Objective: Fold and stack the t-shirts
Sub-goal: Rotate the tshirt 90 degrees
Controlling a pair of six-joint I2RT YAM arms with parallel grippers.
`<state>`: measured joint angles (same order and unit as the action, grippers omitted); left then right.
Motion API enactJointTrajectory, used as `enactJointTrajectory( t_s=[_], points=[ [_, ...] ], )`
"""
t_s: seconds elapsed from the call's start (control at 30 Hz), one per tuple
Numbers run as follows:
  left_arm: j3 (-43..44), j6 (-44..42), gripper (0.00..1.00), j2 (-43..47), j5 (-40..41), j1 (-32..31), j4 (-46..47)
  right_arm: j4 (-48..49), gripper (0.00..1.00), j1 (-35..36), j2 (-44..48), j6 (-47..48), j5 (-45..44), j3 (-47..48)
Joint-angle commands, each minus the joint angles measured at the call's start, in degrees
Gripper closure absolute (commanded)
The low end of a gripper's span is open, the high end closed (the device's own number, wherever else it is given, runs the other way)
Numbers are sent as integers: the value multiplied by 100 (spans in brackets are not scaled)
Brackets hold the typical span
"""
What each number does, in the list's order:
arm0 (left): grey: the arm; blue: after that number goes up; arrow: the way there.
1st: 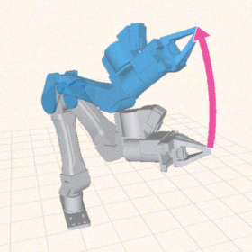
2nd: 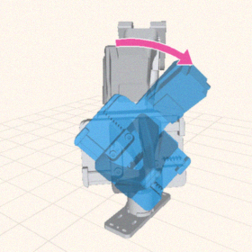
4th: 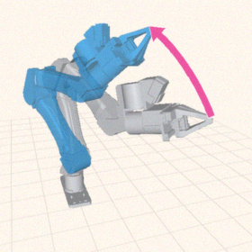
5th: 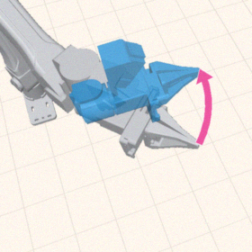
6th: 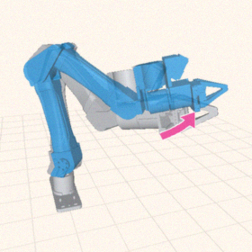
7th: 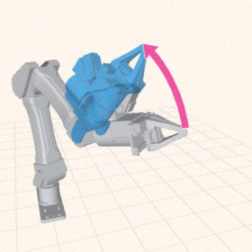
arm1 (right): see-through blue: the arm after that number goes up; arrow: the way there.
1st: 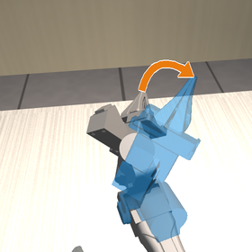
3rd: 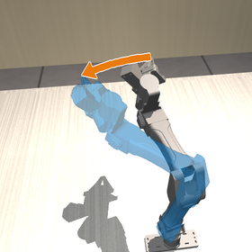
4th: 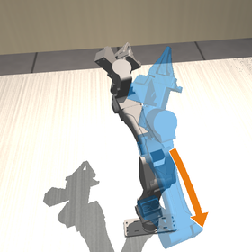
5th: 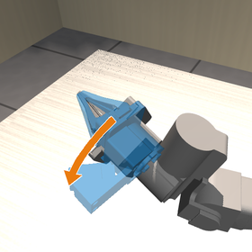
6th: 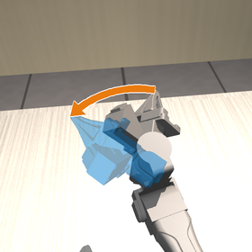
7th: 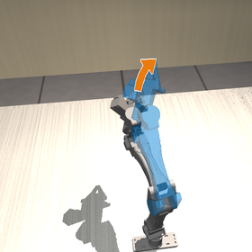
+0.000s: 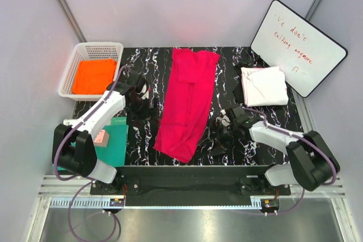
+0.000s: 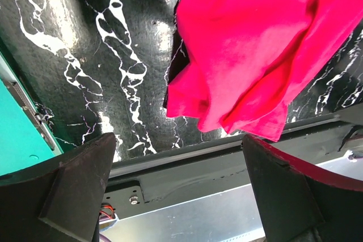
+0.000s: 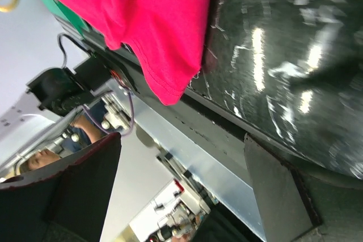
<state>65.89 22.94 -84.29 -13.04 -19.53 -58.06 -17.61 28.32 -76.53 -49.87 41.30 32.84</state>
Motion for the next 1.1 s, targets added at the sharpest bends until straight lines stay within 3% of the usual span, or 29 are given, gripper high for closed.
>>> enactJointTrajectory(
  t_s=[0.0, 0.1, 0.3, 0.47, 0.5, 0.57, 0.6, 0.73, 1.07],
  points=[
    [-76, -105, 1, 88, 12, -25, 120, 1231, 4, 630, -650, -804, -104, 3],
    [-32, -228, 1, 18, 90, -16, 59, 2049, 4, 1140, -1238, -1252, -175, 99],
    [170, -413, 1, -131, 249, -16, -91, 2323, 10, 1721, -2321, -1456, -351, 627],
    [275, -492, 1, -245, 319, -16, -135, 1973, 53, 1721, -2533, -1395, -315, 960],
    [319, -501, 1, -263, 328, -7, -144, 1832, 69, 1730, -2533, -1342, -394, 1039],
    [346, -518, 1, -333, 346, -7, -135, 1051, 80, 1730, -2568, -1080, -526, 1328],
    [363, -527, 1, -360, 354, -7, -144, 831, 90, 1730, -2577, -973, -631, 1426],
    [442, -536, 1, -518, 381, -7, -135, -415, 98, 1721, -2569, -359, -921, 1699],
    [750, -545, 1, -808, 319, -16, -135, -1675, 99, 1247, -1962, 319, -1878, 1146]
  ],
)
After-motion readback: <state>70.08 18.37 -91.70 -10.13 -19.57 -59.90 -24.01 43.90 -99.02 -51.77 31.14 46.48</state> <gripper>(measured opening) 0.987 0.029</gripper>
